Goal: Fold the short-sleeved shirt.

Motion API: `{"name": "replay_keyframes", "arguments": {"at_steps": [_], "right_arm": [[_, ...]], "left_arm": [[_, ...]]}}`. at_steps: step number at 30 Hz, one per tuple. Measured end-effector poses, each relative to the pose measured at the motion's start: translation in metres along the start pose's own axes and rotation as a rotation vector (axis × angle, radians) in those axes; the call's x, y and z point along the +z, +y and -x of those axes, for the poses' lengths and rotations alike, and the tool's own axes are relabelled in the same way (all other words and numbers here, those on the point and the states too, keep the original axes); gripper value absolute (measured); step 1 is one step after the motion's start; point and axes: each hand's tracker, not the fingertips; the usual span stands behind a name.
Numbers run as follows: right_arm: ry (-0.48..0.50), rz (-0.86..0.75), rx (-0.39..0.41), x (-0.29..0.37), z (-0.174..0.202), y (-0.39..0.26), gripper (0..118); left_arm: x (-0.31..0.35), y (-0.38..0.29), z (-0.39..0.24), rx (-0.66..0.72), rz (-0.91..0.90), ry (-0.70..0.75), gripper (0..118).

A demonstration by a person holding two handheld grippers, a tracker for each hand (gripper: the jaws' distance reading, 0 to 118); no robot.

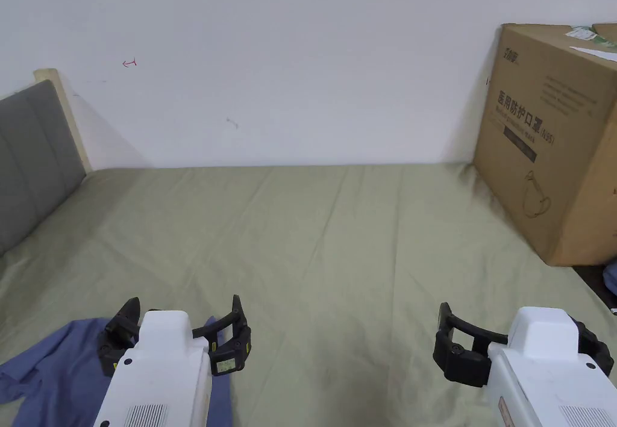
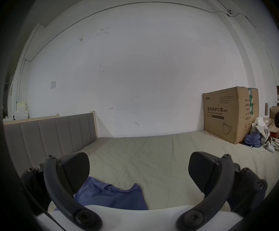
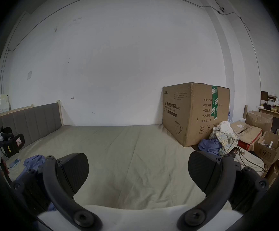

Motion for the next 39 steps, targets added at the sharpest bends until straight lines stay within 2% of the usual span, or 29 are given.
{"name": "replay_keyframes", "arguments": {"at_steps": [14,17,18,19,20,21,22,24,32,39], "right_arm": [[-0.012,0.009,0.029,-0.002,0.001,0.001,115],[-0.006,0.023,0.028,-0.002,0.001,0.002,111],[0.0,0.028,0.024,-0.002,0.002,0.003,105],[0.008,0.03,0.019,-0.001,0.002,0.003,85],[0.015,0.029,0.018,-0.001,0.003,0.004,59],[0.016,0.027,0.023,-0.001,0.004,0.004,26],[0.012,0.027,0.039,-0.003,0.006,0.005,0],[0.011,0.022,0.059,-0.003,0.008,0.005,0],[0.042,0.019,0.063,-0.008,0.019,0.009,0],[0.175,0.01,0.087,-0.026,0.071,0.012,0]], "left_arm": [[-0.001,0.001,0.0,0.013,0.005,-0.007,118],[0.0,0.003,-0.002,0.007,0.008,-0.019,112],[0.0,0.004,-0.002,0.008,0.007,-0.022,104],[0.001,0.004,-0.003,0.01,0.001,-0.027,79],[0.002,0.004,-0.003,0.016,0.001,-0.035,54],[0.001,0.006,-0.003,0.025,0.017,-0.041,27],[-0.001,0.007,-0.002,0.039,0.037,-0.051,7],[-0.003,0.006,0.0,0.056,0.047,-0.037,0],[-0.001,0.005,0.024,0.076,0.066,-0.008,0],[0.018,0.002,0.086,0.089,0.074,0.134,0]]}}
